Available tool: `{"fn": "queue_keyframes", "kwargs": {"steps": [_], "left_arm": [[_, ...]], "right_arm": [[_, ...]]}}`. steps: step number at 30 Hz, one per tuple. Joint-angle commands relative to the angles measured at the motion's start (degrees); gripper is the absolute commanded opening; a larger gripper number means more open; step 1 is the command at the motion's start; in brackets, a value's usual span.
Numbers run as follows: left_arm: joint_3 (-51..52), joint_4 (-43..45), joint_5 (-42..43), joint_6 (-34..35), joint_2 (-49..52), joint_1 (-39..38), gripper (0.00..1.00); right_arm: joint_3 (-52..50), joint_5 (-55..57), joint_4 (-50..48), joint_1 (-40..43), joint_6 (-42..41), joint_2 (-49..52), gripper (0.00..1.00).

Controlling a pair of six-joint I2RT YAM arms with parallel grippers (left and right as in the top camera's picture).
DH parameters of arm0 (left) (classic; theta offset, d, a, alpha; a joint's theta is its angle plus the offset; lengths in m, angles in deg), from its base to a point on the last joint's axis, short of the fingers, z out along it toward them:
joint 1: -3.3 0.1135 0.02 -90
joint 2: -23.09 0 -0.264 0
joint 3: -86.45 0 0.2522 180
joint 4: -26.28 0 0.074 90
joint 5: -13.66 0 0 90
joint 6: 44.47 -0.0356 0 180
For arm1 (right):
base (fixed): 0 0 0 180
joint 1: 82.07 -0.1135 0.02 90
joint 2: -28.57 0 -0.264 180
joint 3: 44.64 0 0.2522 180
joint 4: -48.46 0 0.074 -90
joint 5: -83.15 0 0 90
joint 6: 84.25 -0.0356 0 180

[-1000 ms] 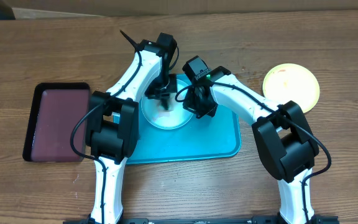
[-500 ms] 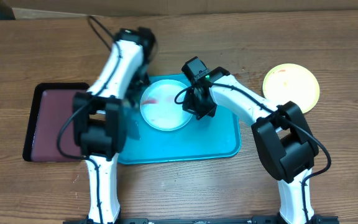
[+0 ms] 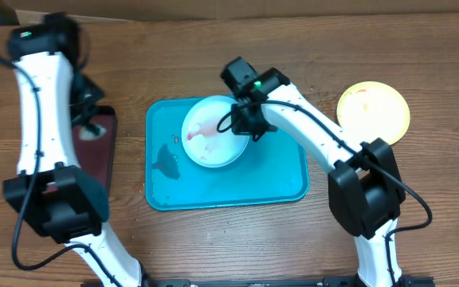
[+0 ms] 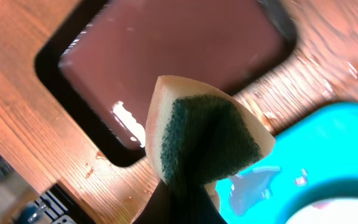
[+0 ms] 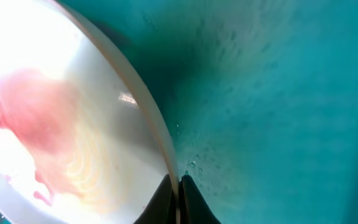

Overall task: Clean dirty plates on tray and stack at the side
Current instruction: 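Lift the white plate with the right gripper and stack it on the yellow plate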

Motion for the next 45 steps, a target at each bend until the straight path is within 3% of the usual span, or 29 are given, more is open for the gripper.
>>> {"fn": "queue_keyframes", "kwargs": {"steps": [1, 10, 15, 23, 31, 38, 43, 45], "left_arm": [[1.9, 0.0, 2.2, 1.7, 0.2, 5.2, 0.04], [12.3, 7.4, 8.2, 1.2, 0.2, 15.0, 0.04], [18.0, 13.2, 16.3, -3.5, 0.2, 19.0, 0.04], [21.3, 17.5, 16.9, -4.7, 0.2, 19.7, 0.04], [21.8, 18.3, 16.9, -4.8, 0.3, 19.7, 0.04], [21.8, 18.3, 16.9, -4.8, 0.3, 19.7, 0.04], [21.8, 18.3, 16.9, -4.7, 0.3, 19.7, 0.04], [21.8, 18.2, 16.9, -4.7, 0.3, 19.7, 0.04]], "right_arm": [[7.1, 18.3, 3.6, -4.0, 1.5, -4.1, 0.04], [14.5, 62.8, 14.8, -16.8, 1.5, -4.2, 0.04], [14.5, 71.2, 14.6, -21.7, 6.1, -4.2, 0.04], [14.5, 83.4, 14.5, -24.3, 8.5, -4.2, 0.04], [14.5, 78.3, 14.5, -24.3, 10.3, -4.2, 0.04], [14.5, 65.7, 14.3, -21.8, 7.1, -4.2, 0.04], [14.5, 46.9, 11.6, -15.7, 7.9, -4.2, 0.04], [14.5, 44.7, 13.7, -12.5, 4.7, -4.2, 0.04]]}}
